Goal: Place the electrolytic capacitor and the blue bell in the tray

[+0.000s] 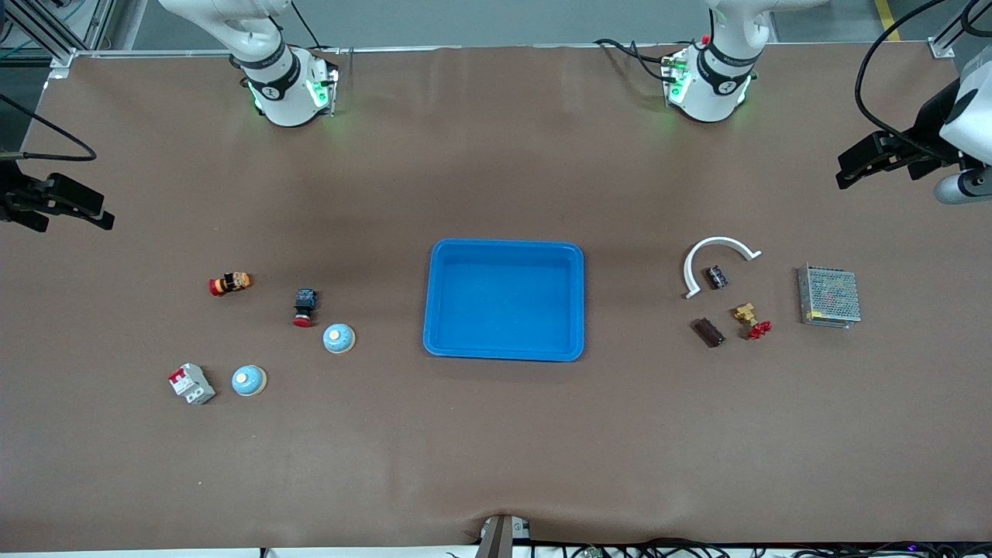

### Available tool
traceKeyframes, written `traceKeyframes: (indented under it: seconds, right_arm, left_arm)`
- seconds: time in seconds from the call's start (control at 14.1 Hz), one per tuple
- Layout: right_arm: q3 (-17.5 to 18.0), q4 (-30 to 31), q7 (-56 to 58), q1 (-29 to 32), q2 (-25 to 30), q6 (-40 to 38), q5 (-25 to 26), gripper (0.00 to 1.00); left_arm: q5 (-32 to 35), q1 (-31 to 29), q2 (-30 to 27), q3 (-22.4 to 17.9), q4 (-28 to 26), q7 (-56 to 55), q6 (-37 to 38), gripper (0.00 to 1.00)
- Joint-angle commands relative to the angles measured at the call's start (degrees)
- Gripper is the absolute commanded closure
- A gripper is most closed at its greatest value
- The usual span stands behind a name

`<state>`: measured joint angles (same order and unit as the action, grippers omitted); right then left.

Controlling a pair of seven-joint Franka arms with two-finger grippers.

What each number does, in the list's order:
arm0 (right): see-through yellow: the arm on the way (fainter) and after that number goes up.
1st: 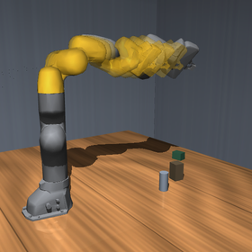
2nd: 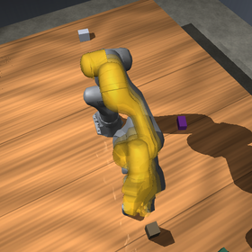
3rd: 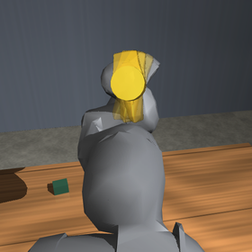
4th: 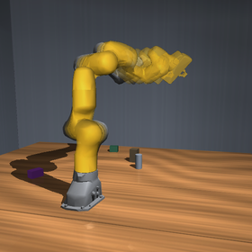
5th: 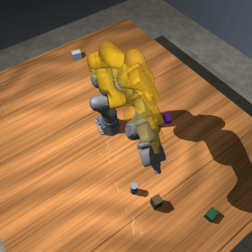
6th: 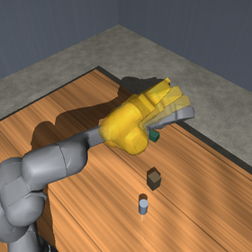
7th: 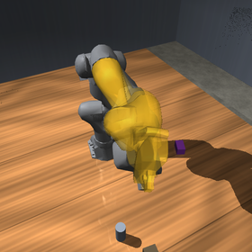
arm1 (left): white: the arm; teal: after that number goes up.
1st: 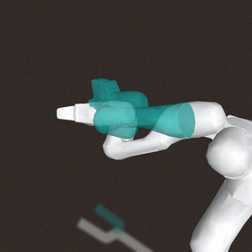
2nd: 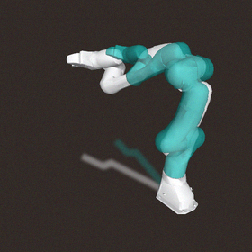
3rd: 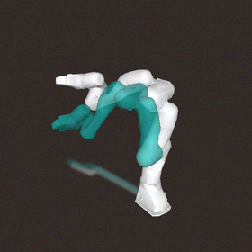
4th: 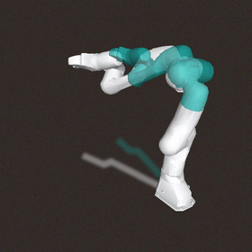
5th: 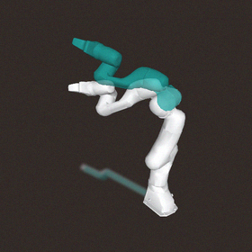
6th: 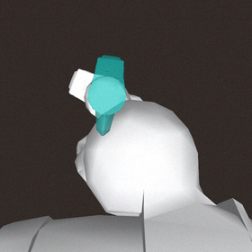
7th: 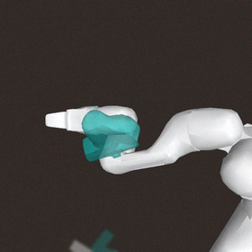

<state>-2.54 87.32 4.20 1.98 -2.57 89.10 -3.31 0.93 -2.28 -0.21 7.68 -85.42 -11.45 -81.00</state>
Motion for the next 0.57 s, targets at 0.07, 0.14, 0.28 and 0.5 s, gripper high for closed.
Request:
traceKeyframes:
  seconds: [0.07, 0.14, 0.28, 0.5]
  right_arm:
    - [0.7, -0.9, 0.1, 0.6, -0.2, -0.5, 0.5, 0.0]
    - [0.7, -0.9, 0.1, 0.6, -0.2, -0.5, 0.5, 0.0]
    - [0.7, -0.9, 0.1, 0.6, -0.2, -0.5, 0.5, 0.0]
    - [0.7, -0.9, 0.2, 0.6, -0.2, -0.5, 0.5, 0.0]
  left_arm:
    - [-0.6, 0.2, 0.6, 0.0, 1.3, -0.3, 0.1, 0.0]
    - [-0.7, 0.1, 0.7, 0.0, 1.4, -0.2, 0.1, 0.0]
    - [-0.7, -0.3, 1.2, 0.0, 1.3, -0.1, 0.1, 0.0]
    - [-0.4, -0.1, 2.6, 0.0, 1.3, -0.1, -1.1, 0.0]
